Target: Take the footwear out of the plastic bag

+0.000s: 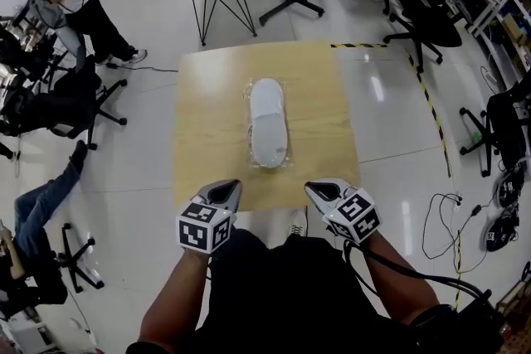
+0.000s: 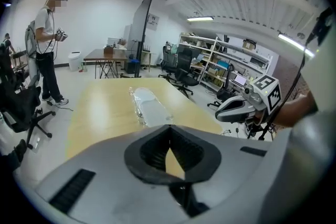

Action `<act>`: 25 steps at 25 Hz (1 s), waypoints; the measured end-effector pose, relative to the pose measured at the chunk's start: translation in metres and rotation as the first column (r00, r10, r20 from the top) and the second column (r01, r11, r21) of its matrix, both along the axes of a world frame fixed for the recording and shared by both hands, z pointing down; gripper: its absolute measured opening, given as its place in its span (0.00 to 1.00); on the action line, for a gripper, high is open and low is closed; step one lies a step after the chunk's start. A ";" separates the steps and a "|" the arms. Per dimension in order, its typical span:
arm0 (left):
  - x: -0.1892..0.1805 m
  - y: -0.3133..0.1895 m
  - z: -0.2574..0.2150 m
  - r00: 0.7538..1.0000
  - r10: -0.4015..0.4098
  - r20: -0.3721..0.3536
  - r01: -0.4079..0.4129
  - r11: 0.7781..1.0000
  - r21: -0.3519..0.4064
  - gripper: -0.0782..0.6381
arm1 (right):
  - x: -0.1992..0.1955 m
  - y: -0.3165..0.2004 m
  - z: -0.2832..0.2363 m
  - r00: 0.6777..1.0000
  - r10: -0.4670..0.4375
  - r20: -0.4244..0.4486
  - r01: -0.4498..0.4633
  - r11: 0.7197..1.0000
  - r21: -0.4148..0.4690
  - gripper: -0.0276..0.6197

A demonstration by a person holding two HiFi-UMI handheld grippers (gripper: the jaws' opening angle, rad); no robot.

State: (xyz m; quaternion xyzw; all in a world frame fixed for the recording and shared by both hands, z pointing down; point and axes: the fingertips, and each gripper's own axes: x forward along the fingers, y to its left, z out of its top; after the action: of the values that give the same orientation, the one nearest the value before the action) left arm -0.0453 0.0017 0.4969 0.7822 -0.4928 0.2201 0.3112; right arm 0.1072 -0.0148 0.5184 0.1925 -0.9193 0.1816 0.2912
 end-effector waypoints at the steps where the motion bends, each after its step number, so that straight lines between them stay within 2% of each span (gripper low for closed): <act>1: 0.003 -0.007 -0.001 1.000 0.000 0.004 0.000 1.000 -0.001 0.12 | -0.003 -0.005 0.002 1.000 -0.013 0.004 0.013 1.000 -0.002 0.05; 6: 0.004 -0.024 0.006 0.996 0.074 0.049 -0.073 0.997 -0.021 0.12 | -0.025 -0.007 0.012 0.999 -0.035 0.003 0.035 0.999 -0.035 0.05; 10: -0.003 -0.053 0.027 0.986 0.148 0.071 -0.144 0.988 -0.057 0.12 | -0.038 -0.015 0.031 1.000 -0.005 -0.007 0.004 0.996 -0.089 0.07; 12: 0.002 -0.072 0.034 0.970 0.222 0.096 -0.216 0.974 -0.067 0.12 | -0.038 -0.024 0.038 0.999 0.025 -0.023 -0.027 0.996 -0.085 0.08; 14: 0.007 -0.092 0.041 0.943 0.307 0.131 -0.300 0.951 -0.068 0.12 | -0.039 -0.036 0.041 0.998 0.040 -0.048 -0.043 0.998 -0.048 0.09; 16: 0.012 -0.110 0.049 0.895 0.405 0.185 -0.399 0.914 -0.067 0.12 | -0.041 -0.047 0.049 0.994 0.020 -0.111 -0.019 1.000 0.014 0.11; 17: 0.015 -0.117 0.055 0.862 0.459 0.214 -0.456 0.887 -0.067 0.12 | -0.043 -0.052 0.055 0.988 0.003 -0.155 0.004 0.999 0.046 0.12; 21: 0.040 -0.131 0.084 0.716 0.645 0.267 -0.648 0.756 -0.087 0.12 | -0.050 -0.058 0.078 0.945 -0.071 -0.318 0.110 0.988 0.107 0.18; 25: 0.047 -0.133 0.121 0.562 0.752 0.344 -0.745 0.641 -0.184 0.12 | -0.058 -0.066 0.094 0.898 -0.107 -0.427 0.177 0.976 0.129 0.18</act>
State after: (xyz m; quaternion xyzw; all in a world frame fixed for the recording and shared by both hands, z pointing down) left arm 0.0012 -0.1309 0.6180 0.8534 -0.1642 0.4863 0.0909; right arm 0.0489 -0.0809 0.6123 0.1824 -0.8591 0.0381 0.4767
